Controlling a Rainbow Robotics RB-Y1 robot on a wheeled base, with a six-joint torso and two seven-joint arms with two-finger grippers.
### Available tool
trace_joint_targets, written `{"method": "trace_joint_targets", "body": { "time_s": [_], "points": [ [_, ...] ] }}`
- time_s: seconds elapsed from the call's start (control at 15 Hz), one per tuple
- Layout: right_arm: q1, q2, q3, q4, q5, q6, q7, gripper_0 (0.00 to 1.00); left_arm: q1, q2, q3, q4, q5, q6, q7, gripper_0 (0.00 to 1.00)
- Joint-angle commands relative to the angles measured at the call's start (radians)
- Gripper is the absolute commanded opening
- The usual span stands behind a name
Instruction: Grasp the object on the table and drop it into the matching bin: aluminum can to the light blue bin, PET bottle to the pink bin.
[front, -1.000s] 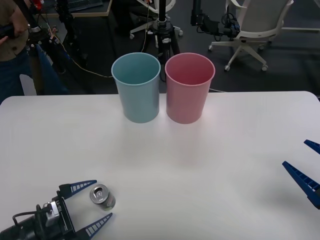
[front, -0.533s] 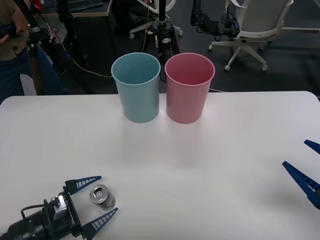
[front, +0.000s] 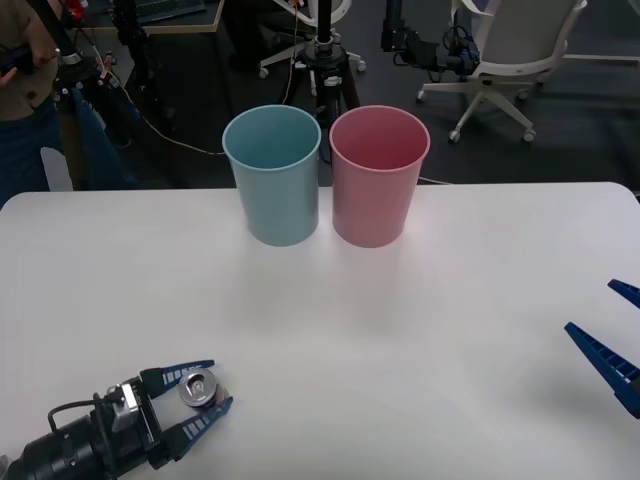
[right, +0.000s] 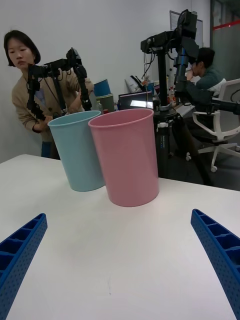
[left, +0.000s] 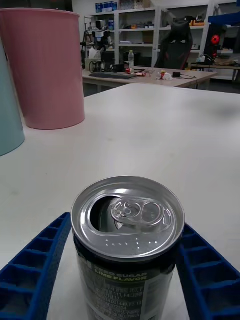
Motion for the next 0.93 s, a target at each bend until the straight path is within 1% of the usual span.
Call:
{"method": "trace_joint_targets", "body": {
  "time_s": [0.07,0.47,0.6,0.67,0.8,0.93],
  "points": [
    [0.0,0.0,0.0,0.0,0.0,0.0,0.0,1.0,0.001,0.0,0.0,-0.002,0.001,0.0,0.016,0.0],
    [0.0,0.0,0.0,0.0,0.0,0.0,0.0,1.0,0.002,0.0,0.014,-0.023,0.009,-0.002,0.043,0.0],
    [0.0,0.0,0.0,0.0,0.0,0.0,0.0,1.0,0.004,0.008,0.031,-0.051,0.009,-0.002,0.083,0.0],
    [0.0,0.0,0.0,0.0,0.0,0.0,0.0,1.0,0.013,0.018,0.035,-0.085,0.007,0.0,0.135,0.01],
    [0.0,0.0,0.0,0.0,0.0,0.0,0.0,1.0,0.036,0.032,0.052,-0.151,0.006,0.012,0.184,0.01],
    [0.0,0.0,0.0,0.0,0.0,0.0,0.0,1.0,0.07,0.058,0.072,-0.258,0.007,0.036,0.244,0.0]
  ]
}}
